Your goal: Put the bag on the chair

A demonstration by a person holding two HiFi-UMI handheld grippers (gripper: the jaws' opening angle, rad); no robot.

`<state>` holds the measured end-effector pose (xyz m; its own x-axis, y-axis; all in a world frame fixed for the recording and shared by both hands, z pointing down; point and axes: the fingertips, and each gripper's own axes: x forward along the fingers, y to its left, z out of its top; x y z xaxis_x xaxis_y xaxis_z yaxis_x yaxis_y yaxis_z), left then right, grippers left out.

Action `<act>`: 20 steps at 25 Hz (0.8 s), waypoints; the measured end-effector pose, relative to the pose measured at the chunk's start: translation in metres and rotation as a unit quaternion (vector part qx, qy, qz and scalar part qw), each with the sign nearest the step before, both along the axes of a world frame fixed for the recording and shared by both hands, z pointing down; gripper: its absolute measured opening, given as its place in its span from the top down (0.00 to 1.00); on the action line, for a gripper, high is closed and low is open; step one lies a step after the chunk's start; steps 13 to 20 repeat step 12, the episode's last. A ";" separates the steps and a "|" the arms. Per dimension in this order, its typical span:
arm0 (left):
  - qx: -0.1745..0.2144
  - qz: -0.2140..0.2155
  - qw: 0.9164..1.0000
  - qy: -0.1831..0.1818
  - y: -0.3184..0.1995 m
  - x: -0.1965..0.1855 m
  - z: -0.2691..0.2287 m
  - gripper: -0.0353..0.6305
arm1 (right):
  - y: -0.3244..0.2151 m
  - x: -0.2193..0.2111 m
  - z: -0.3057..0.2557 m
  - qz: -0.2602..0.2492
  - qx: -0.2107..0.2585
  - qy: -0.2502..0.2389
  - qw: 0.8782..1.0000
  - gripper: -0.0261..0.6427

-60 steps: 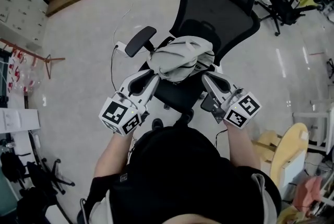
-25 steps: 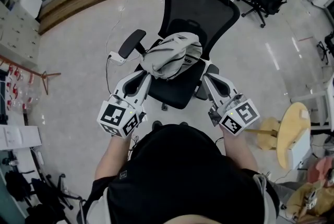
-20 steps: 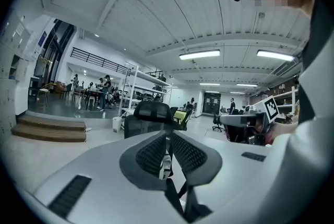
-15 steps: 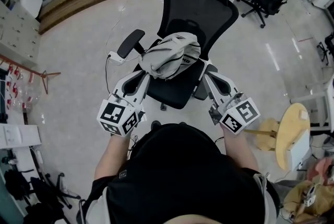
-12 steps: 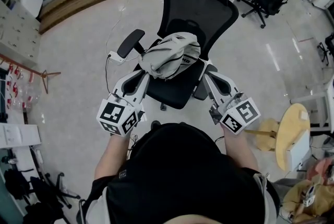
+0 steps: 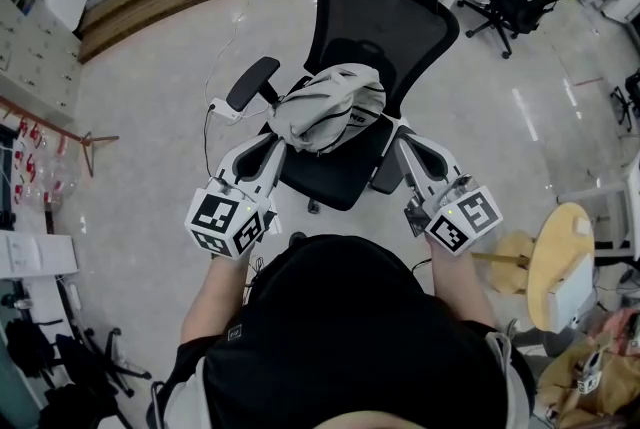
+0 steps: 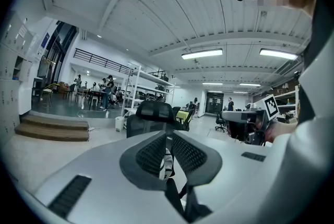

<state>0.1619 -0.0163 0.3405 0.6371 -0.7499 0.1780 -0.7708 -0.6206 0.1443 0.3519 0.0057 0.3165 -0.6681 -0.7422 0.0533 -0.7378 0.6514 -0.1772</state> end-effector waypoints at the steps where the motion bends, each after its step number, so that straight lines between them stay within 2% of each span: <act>1: -0.001 0.000 1.000 0.000 0.000 0.000 0.000 0.87 | 0.000 0.000 0.000 0.000 0.000 -0.001 1.000 0.92; 20: -0.008 -0.002 1.000 -0.001 0.000 -0.002 0.007 0.87 | 0.000 -0.003 0.005 -0.006 -0.010 -0.010 1.000 0.92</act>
